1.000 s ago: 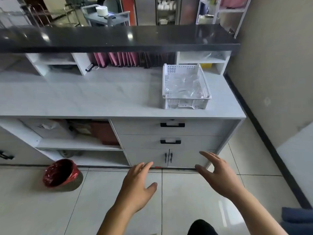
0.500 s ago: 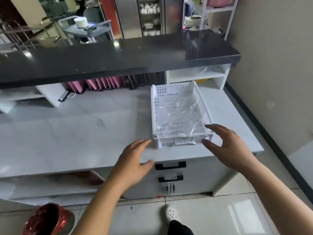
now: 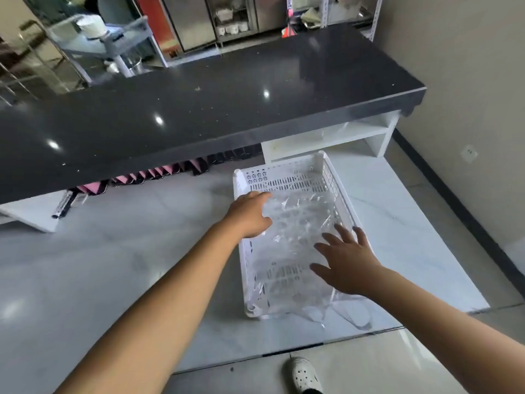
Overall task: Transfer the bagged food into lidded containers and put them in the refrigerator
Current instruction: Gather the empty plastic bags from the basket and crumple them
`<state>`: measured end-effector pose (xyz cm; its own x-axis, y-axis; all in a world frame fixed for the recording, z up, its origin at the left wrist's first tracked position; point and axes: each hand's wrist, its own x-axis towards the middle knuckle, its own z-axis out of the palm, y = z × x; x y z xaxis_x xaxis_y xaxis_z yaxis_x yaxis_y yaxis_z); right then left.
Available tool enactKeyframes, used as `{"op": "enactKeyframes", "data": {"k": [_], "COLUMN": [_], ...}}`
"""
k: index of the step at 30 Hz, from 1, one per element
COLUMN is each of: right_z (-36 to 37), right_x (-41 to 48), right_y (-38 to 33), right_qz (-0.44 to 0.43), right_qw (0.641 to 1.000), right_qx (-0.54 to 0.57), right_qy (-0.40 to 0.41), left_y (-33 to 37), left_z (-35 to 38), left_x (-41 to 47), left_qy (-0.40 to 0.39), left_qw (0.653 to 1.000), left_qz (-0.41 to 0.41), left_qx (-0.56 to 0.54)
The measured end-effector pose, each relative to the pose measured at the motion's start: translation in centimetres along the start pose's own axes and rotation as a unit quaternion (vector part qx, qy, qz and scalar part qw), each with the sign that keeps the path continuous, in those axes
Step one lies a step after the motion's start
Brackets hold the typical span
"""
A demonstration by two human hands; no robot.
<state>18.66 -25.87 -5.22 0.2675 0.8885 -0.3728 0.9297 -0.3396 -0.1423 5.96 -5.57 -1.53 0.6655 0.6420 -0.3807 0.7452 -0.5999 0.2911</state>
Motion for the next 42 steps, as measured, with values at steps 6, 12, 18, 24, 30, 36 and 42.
{"op": "enactKeyframes", "data": {"k": [6, 12, 18, 24, 30, 36, 42], "right_z": [0.7, -1.7, -7.2, -12.5, -13.6, -6.8, 5.0], "right_x": [-0.3, -1.8, -2.5, -2.8, -1.6, 0.9, 2.4], "right_y": [-0.2, -1.2, -7.0, -16.2, -23.1, -25.4, -27.4], "right_qz": [0.03, 0.06, 0.068, -0.045, -0.1, -0.011, 0.051], "right_qw": [0.998, 0.981, 0.918, 0.852, 0.755, 0.796, 0.906], "right_qx": [0.047, 0.125, 0.315, 0.471, 0.614, 0.574, 0.413], "right_qy": [0.031, 0.136, 0.232, 0.222, 0.209, 0.19, 0.072], "left_y": [-0.6, -1.8, -9.1, -15.6, -21.5, -26.3, -29.5], "left_z": [-0.9, -3.5, -5.9, -3.7, -2.1, -0.1, 5.5], "left_x": [6.0, 4.2, -2.4, -9.2, -13.4, -16.9, -17.7], "left_qy": [-0.005, 0.043, 0.043, -0.064, -0.065, 0.026, 0.1], "left_qw": [0.999, 0.991, 0.962, 0.747, 0.641, 0.63, 0.708], "left_qz": [0.002, 0.085, 0.097, 0.014, 0.026, -0.009, -0.11], "left_qx": [0.032, -0.092, -0.252, -0.662, -0.765, -0.776, -0.69]}}
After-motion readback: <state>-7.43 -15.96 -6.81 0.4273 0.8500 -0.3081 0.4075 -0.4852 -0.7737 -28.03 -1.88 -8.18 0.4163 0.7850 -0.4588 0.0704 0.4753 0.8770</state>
